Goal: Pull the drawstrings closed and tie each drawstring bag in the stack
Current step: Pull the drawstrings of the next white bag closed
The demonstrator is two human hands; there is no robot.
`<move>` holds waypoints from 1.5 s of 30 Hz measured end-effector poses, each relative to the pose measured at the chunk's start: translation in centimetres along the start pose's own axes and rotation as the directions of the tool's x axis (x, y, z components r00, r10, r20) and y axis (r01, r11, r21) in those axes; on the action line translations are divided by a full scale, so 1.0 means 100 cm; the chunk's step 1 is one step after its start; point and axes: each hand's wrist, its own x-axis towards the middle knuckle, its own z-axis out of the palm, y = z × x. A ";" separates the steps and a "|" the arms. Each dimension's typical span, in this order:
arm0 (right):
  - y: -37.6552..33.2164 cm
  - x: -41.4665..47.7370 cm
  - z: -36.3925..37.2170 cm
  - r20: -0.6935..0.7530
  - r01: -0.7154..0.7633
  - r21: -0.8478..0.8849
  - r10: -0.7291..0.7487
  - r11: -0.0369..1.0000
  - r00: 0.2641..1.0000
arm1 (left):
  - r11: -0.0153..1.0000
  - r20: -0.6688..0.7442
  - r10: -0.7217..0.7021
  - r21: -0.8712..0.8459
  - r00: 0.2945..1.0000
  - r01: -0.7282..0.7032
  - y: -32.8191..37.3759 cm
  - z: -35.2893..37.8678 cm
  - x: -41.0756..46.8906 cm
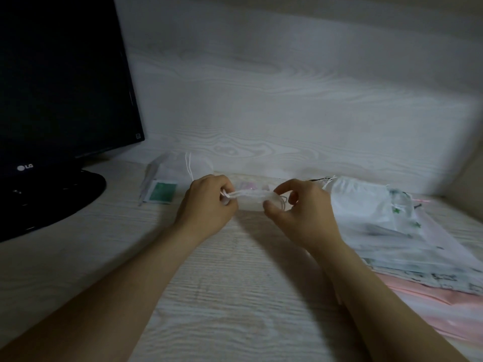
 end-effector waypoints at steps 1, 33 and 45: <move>0.002 0.001 0.003 0.002 0.033 -0.021 -0.033 0.999 0.999 | 1.000 -0.016 -0.010 -0.002 1.000 0.010 0.000 0.000 0.000; -0.007 0.009 -0.013 0.512 -0.609 0.662 0.330 0.437 0.793 | 0.285 0.004 -0.630 -0.929 0.777 0.237 -0.009 -0.011 0.025; -0.007 0.011 -0.020 0.517 -0.538 0.833 0.530 -0.131 0.672 | 0.184 0.093 -0.697 -0.935 0.711 0.303 -0.009 -0.017 0.031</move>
